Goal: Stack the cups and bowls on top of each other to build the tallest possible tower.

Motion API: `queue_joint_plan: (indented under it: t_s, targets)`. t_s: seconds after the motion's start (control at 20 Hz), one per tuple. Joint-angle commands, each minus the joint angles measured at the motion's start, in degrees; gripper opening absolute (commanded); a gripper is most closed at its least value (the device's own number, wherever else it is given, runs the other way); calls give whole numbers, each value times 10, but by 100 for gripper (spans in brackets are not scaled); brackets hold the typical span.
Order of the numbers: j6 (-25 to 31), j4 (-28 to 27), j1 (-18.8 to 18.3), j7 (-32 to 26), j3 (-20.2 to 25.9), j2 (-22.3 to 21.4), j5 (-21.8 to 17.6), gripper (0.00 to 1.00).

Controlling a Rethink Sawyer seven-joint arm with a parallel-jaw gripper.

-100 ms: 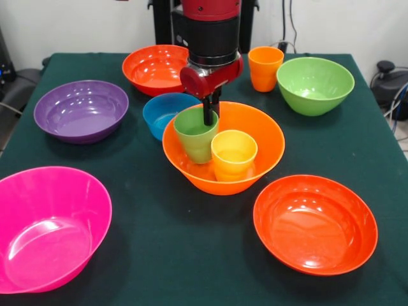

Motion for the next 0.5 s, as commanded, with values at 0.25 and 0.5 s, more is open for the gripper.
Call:
queue_joint_plan:
  t_s: [0.25,0.5]
  targets:
    - [-21,-14,44,81,-48,25,-17,0]
    - [-10,-24,63,78,-68,20,-22,0]
